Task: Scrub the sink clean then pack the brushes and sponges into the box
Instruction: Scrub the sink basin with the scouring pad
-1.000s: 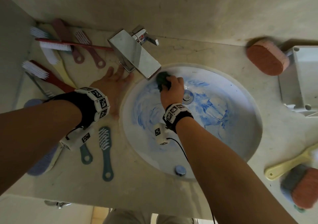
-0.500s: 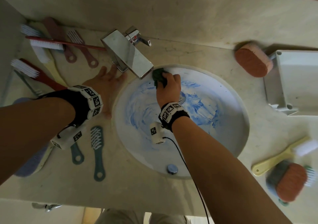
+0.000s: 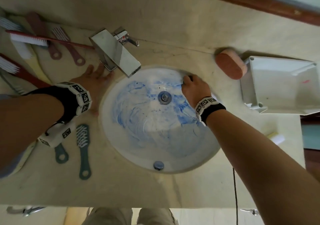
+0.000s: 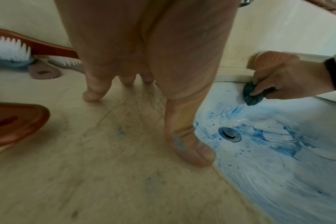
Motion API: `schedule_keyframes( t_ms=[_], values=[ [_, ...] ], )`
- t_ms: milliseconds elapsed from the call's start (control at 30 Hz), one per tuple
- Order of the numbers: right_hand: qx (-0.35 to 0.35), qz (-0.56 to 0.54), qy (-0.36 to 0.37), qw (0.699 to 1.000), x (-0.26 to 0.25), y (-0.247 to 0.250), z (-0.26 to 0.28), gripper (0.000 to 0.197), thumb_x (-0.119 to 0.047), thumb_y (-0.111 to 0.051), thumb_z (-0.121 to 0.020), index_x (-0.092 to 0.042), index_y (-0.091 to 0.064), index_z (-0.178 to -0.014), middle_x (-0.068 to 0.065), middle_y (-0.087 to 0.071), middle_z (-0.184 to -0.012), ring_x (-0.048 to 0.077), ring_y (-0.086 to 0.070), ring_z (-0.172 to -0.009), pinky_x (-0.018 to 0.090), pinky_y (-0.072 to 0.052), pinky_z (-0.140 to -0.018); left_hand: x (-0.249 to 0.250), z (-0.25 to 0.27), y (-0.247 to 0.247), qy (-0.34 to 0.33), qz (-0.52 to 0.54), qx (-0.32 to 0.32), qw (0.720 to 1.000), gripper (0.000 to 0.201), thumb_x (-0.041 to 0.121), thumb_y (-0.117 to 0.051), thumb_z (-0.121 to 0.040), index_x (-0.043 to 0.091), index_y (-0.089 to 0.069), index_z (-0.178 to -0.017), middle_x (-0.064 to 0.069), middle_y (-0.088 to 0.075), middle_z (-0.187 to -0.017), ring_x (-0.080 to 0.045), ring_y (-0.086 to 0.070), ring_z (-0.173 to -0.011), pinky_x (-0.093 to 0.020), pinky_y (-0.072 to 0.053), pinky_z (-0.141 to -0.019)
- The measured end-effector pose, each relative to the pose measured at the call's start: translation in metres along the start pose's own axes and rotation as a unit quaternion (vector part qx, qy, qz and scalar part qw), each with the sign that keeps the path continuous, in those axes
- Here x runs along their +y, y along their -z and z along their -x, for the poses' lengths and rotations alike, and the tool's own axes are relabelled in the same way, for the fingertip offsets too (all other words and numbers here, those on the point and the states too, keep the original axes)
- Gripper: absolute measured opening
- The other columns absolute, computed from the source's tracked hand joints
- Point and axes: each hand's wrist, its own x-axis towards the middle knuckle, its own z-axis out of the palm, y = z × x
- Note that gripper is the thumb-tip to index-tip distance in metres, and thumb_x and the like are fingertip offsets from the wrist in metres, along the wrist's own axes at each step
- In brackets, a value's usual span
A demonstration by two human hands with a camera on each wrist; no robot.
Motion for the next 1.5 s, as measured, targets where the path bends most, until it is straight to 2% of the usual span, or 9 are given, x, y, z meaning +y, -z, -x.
schedule_keyframes(
  t_ms=[67, 167, 300, 533, 767, 900, 1100, 1300, 1500],
  values=[
    [-0.012, 0.04, -0.022, 0.999, 0.003, 0.003, 0.011, 0.028, 0.002, -0.085, -0.036, -0.004, -0.068, -0.057, 0.012, -0.062, -0.079, 0.034, -0.062, -0.068, 0.033, -0.051, -0.047, -0.003, -0.003, -0.003, -0.004, 0.007, 0.002, 1.0, 0.173, 0.075, -0.065, -0.004, 0.038, 0.056, -0.121, -0.01, 0.026, -0.158, -0.04, 0.014, -0.146, -0.058, -0.014, -0.117],
    [-0.149, 0.06, -0.043, 0.986, 0.008, 0.0, 0.027, 0.024, -0.001, -0.069, -0.077, -0.001, -0.07, -0.101, 0.017, -0.052, -0.118, 0.042, -0.052, -0.107, 0.045, -0.055, -0.077, -0.001, 0.0, -0.001, -0.005, -0.003, 0.003, 1.0, 0.173, 0.075, -0.066, -0.006, 0.035, 0.058, -0.119, -0.012, 0.025, -0.158, -0.04, 0.014, -0.146, -0.057, -0.012, -0.117],
    [-0.244, 0.093, -0.04, 0.965, 0.008, -0.002, 0.043, 0.033, -0.009, -0.051, -0.094, -0.01, -0.059, -0.126, 0.017, -0.043, -0.127, 0.044, -0.047, -0.114, 0.044, -0.054, -0.079, 0.01, 0.011, 0.009, 0.009, -0.029, -0.005, 1.0, 0.178, 0.072, -0.077, -0.015, 0.028, 0.052, -0.129, -0.015, 0.026, -0.157, -0.038, 0.017, -0.146, -0.054, -0.007, -0.119],
    [-0.15, 0.003, -0.045, 0.988, 0.025, 0.003, 0.027, 0.029, -0.013, -0.041, -0.096, -0.004, -0.051, -0.121, 0.018, -0.052, -0.123, 0.038, -0.055, -0.106, 0.039, -0.041, -0.073, 0.021, 0.024, 0.016, 0.025, -0.057, 0.004, 0.998, 0.173, 0.064, -0.086, -0.029, 0.017, 0.033, -0.145, -0.016, 0.025, -0.156, -0.035, 0.017, -0.146, -0.048, 0.003, -0.12],
    [-0.282, 0.166, 0.031, 0.945, 0.003, -0.009, 0.064, 0.035, -0.008, -0.046, -0.098, -0.01, -0.055, -0.132, 0.019, -0.042, -0.133, 0.044, -0.047, -0.118, 0.049, -0.047, -0.093, 0.017, 0.019, 0.012, 0.02, -0.064, 0.007, 0.998, 0.175, 0.073, -0.079, -0.024, 0.019, 0.038, -0.142, -0.015, 0.027, -0.156, -0.037, 0.013, -0.147, -0.051, -0.004, -0.12],
    [-0.33, 0.111, 0.017, 0.937, -0.009, -0.017, 0.072, 0.038, -0.011, -0.034, -0.102, -0.01, -0.052, -0.135, 0.019, -0.047, -0.134, 0.042, -0.052, -0.119, 0.055, -0.044, -0.098, 0.012, 0.015, 0.007, 0.007, -0.059, 0.02, 0.998, 0.177, 0.076, -0.074, -0.017, 0.022, 0.044, -0.138, -0.016, 0.024, -0.157, -0.039, 0.009, -0.147, -0.054, -0.008, -0.119],
    [-0.275, 0.07, 0.012, 0.959, 0.016, 0.008, 0.042, 0.031, -0.006, -0.047, -0.095, -0.007, -0.064, -0.121, 0.012, -0.061, -0.122, 0.034, -0.06, -0.112, 0.042, -0.05, -0.093, 0.014, 0.019, 0.011, 0.013, -0.024, 0.011, 1.0, 0.175, 0.069, -0.079, -0.019, 0.027, 0.038, -0.141, -0.013, 0.029, -0.156, -0.04, 0.009, -0.147, -0.052, -0.013, -0.119],
    [-0.294, 0.114, 0.041, 0.948, 0.024, 0.012, 0.052, 0.032, -0.01, -0.045, -0.098, -0.011, -0.063, -0.123, 0.01, -0.058, -0.122, 0.037, -0.053, -0.116, 0.043, -0.046, -0.097, 0.022, 0.032, 0.02, 0.0, -0.054, 0.03, 0.998, 0.167, 0.068, -0.08, -0.035, 0.018, 0.036, -0.143, -0.011, 0.029, -0.156, -0.032, 0.017, -0.147, -0.049, 0.002, -0.12],
    [-0.374, 0.006, 0.01, 0.927, -0.007, -0.006, 0.09, 0.032, -0.015, -0.04, -0.1, -0.008, -0.063, -0.12, 0.012, -0.064, -0.123, 0.033, -0.062, -0.112, 0.04, -0.05, -0.091, 0.01, 0.022, 0.008, -0.007, 0.004, 0.049, 0.999, 0.174, 0.073, -0.073, -0.013, 0.034, 0.042, -0.138, -0.008, 0.028, -0.157, -0.04, 0.001, -0.147, -0.06, -0.019, -0.115]
  ],
)
